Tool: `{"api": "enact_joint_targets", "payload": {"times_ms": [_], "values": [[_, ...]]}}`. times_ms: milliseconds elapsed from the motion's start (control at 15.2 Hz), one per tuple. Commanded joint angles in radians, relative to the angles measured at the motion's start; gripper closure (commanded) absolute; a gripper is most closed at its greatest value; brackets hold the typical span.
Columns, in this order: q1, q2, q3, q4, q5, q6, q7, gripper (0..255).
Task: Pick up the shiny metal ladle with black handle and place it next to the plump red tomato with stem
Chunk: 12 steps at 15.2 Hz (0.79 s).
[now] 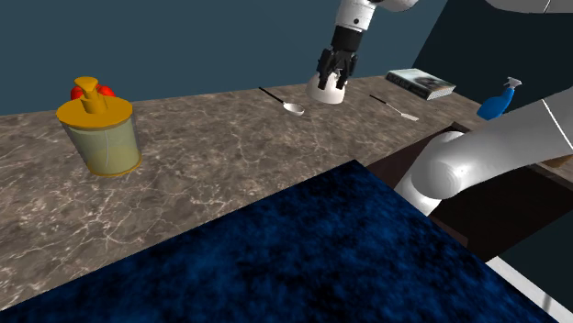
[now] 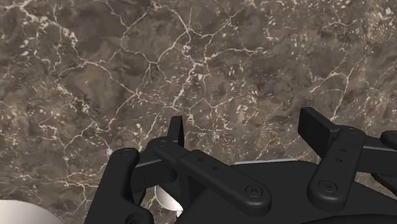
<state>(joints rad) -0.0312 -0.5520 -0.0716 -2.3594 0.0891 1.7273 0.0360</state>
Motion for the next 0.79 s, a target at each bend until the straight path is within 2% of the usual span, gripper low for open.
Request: {"api": "enact_joint_targets", "payload": {"times_ms": [0,726], "values": [[-0.006,0.050,-0.010,-0.009,-0.005,0.075,-0.014,0],[-0.017,0.414,-0.051,0.138,0.014,0.374,-0.069,0]]}}
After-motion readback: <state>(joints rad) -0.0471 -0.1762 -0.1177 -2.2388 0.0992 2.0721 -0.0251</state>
